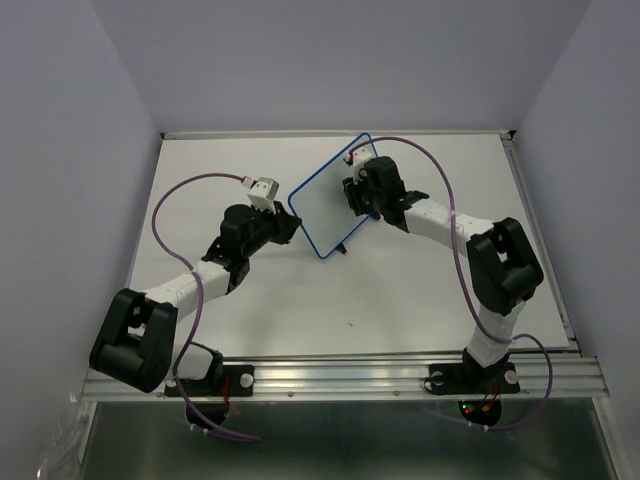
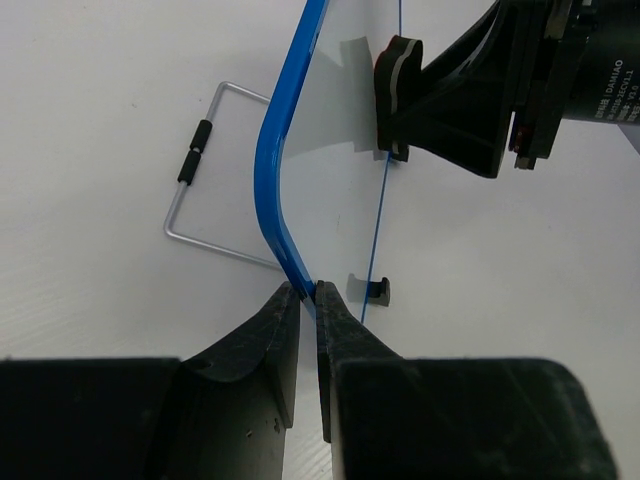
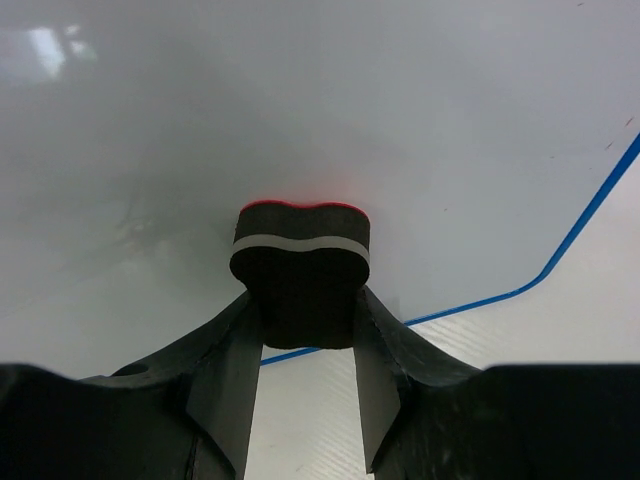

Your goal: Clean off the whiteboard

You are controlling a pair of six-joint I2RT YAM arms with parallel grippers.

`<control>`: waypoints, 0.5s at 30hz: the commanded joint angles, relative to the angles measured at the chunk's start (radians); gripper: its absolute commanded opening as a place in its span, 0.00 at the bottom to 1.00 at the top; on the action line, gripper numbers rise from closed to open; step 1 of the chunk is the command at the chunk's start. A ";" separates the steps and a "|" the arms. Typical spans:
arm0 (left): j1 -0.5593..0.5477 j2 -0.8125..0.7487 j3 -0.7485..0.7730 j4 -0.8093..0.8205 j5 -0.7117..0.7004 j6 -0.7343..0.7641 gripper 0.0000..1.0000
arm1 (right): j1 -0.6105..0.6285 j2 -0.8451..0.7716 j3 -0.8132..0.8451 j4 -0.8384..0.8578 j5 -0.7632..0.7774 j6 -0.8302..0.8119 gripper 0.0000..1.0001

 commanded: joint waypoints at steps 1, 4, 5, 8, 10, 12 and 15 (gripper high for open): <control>-0.015 0.005 0.001 -0.024 0.009 0.034 0.00 | 0.130 0.047 -0.001 -0.025 -0.180 0.031 0.01; -0.017 0.005 -0.001 -0.026 0.003 0.034 0.00 | 0.130 0.023 -0.022 -0.025 -0.158 0.033 0.01; -0.017 0.005 -0.001 -0.024 0.003 0.032 0.00 | 0.130 0.015 -0.026 -0.025 -0.156 0.029 0.01; -0.017 0.011 0.002 -0.026 0.003 0.032 0.00 | 0.130 -0.026 -0.038 -0.027 -0.161 0.016 0.01; -0.017 0.011 0.004 -0.028 0.004 0.034 0.00 | 0.130 -0.028 -0.033 -0.028 -0.119 0.006 0.01; -0.017 0.009 0.002 -0.029 0.003 0.034 0.00 | 0.100 -0.017 -0.010 -0.028 -0.078 -0.010 0.01; -0.017 0.011 0.004 -0.029 0.001 0.035 0.00 | 0.022 0.021 0.036 -0.053 -0.075 0.002 0.01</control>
